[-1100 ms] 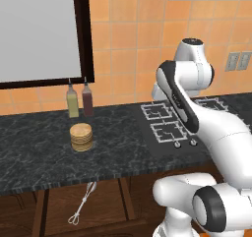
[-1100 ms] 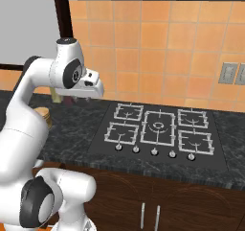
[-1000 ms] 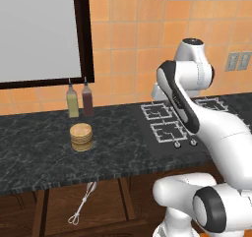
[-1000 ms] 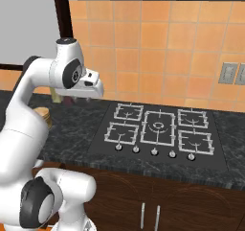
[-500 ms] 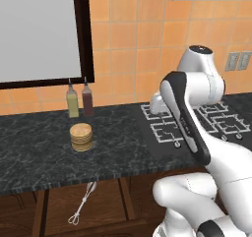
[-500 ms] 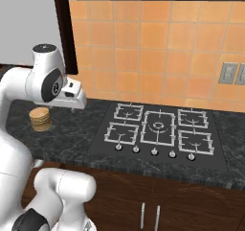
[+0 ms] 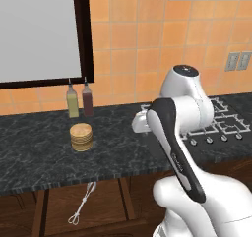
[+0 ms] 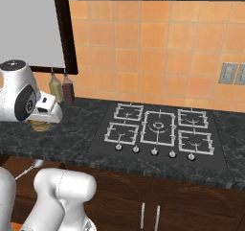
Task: Pick the tongs from the drawer and place it on the counter.
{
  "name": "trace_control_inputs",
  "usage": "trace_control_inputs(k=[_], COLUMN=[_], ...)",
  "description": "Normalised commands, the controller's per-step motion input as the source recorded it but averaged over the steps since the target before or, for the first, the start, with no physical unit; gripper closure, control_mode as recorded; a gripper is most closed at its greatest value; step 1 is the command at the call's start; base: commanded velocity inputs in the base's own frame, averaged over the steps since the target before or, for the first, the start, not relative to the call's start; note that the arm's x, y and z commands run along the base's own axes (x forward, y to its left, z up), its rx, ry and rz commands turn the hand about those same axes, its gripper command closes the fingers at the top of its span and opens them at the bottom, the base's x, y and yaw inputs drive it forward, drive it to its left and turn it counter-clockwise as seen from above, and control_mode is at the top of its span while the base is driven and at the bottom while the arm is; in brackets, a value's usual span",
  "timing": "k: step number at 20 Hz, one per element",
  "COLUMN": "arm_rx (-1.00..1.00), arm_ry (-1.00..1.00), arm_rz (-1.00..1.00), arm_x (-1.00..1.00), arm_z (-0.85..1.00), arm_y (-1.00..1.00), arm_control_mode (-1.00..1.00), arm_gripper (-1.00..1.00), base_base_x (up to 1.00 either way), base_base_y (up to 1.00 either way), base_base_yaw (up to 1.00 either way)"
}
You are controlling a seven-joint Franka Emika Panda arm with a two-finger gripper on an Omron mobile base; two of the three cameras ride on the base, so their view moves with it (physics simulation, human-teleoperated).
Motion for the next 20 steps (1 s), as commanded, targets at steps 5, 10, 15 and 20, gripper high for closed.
trace_control_inputs(k=[5,10,15,20], arm_rx=[0.00,0.06,0.00,-0.05], arm_ry=[-0.01,0.01,0.01,0.10], arm_rz=[0.00,0.02,0.01,0.00], arm_x=[-0.64,-0.32,-0.02,0.01], arm_z=[-0.12,-0.60,-0.70,-0.42], arm_y=[0.21,0.50,0.78,0.95], arm_control_mode=[-1.00,-1.00,-1.00,-1.00], arm_gripper=[-1.00,-1.00,-1.00,-1.00], base_base_x=[0.00,0.00,0.00,0.00], base_base_y=[0.00,0.00,0.00,0.00], base_base_yaw=[0.00,0.00,0.00,0.00])
